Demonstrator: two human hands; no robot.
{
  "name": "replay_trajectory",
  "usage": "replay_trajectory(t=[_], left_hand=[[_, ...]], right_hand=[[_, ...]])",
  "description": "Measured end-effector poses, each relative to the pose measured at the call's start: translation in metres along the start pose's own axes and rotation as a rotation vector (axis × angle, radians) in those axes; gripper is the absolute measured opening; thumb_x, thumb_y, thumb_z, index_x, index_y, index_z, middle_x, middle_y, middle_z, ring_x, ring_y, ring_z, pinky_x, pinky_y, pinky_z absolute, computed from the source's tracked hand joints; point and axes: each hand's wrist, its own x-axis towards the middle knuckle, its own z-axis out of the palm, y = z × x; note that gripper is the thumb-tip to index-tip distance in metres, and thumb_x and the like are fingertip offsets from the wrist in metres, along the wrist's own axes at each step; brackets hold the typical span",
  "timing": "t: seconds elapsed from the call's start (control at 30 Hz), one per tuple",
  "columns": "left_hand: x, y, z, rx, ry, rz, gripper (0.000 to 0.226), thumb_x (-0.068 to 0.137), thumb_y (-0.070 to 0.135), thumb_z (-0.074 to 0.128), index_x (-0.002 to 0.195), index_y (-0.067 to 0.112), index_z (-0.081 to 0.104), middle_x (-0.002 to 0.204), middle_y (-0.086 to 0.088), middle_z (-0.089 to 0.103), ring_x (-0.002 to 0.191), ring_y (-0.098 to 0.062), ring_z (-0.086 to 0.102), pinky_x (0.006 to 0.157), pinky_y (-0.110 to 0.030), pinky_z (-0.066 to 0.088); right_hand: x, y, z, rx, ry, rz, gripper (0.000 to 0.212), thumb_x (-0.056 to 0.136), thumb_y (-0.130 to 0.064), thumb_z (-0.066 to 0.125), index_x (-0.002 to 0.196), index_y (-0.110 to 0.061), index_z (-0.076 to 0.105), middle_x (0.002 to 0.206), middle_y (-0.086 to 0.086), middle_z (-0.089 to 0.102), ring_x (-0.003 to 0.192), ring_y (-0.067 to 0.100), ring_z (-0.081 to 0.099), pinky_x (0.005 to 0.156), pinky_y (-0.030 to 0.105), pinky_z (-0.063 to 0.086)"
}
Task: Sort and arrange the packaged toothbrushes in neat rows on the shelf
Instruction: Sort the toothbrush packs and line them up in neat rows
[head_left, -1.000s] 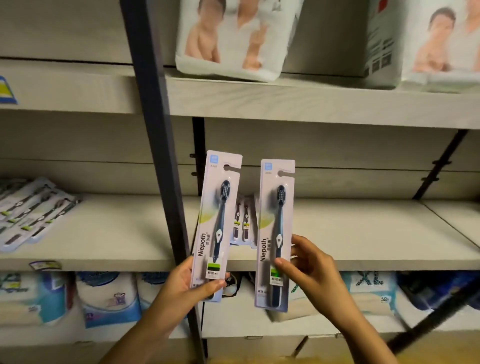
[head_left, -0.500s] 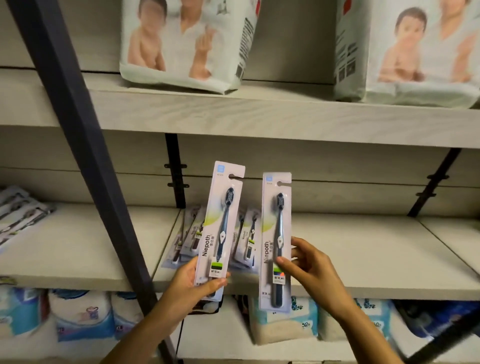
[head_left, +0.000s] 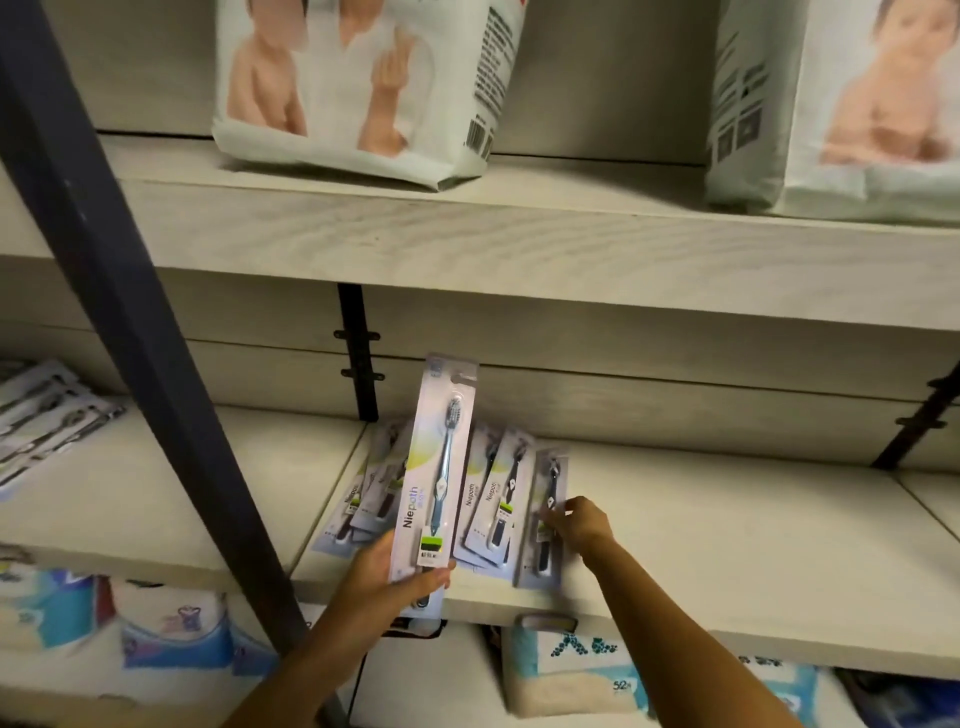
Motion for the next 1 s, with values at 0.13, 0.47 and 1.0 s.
replay_trajectory(t=[0.13,0.47,1.0], left_hand=[[0.009,-0.002,-0.003,0.009,0.003,0.004,0.034,0.076,0.003,0.07,0.102,0.023,0.058,0.089,0.008,0.073,0.083,-0.003,0.069,0.065,-0.021,0.056],[0.032,-0.008,0.012,0.001,-0.094,-0.004,0.037,0.079,0.006,0.07,0.108,0.024,0.059,0.101,0.001,0.072,0.09,-0.012,0.066,0.067,-0.022,0.051],[0.061,0.026,0.04,0.089,-0.125,0.124,0.024,0.081,0.009,0.068,0.102,0.008,0.056,0.104,-0.007,0.063,0.094,-0.016,0.06,0.075,-0.012,0.048]], right_hand=[[0.02,-0.004,0.012,-0.005,-0.009,0.017,0.041,0.087,-0.04,0.061,0.112,-0.008,0.061,0.113,0.013,0.066,0.101,0.028,0.064,0.092,0.038,0.051],[-0.031,-0.024,-0.011,0.238,0.13,-0.284,0.037,0.097,-0.033,0.047,0.125,-0.011,0.056,0.13,0.01,0.052,0.109,0.023,0.056,0.095,0.033,0.045],[-0.046,-0.013,-0.036,0.07,0.1,-0.223,0.036,0.08,-0.04,0.07,0.102,-0.015,0.059,0.097,0.006,0.069,0.087,0.025,0.067,0.083,0.044,0.054]])
